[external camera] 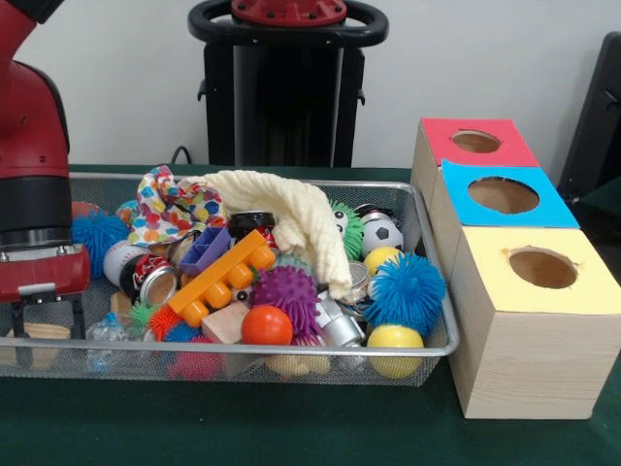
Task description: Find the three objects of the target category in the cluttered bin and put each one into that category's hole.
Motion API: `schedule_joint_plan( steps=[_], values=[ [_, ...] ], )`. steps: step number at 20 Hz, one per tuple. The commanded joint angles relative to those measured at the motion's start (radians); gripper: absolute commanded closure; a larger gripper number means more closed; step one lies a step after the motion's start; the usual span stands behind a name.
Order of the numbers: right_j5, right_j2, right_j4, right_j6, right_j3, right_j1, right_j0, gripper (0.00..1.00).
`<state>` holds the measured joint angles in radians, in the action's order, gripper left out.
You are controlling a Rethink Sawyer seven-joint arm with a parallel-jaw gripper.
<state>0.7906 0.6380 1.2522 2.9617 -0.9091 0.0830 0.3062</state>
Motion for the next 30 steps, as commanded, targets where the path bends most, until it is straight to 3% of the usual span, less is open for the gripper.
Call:
schedule_joint_plan(
  steps=[1, 9, 14, 19, 30],
  values=[
    [0.252, -0.225, -0.069, -0.393, -0.06, -0.014, 0.048, 0.0],
    [0.235, -0.219, -0.051, -0.368, -0.032, 0.004, 0.042, 0.0],
    [0.114, -0.145, 0.027, -0.177, -0.002, 0.033, -0.02, 0.0],
    [0.078, -0.123, 0.066, -0.113, 0.021, 0.061, -0.035, 0.0],
    [0.107, -0.034, 0.221, 0.164, 0.078, 0.122, -0.098, 0.0]
  ],
)
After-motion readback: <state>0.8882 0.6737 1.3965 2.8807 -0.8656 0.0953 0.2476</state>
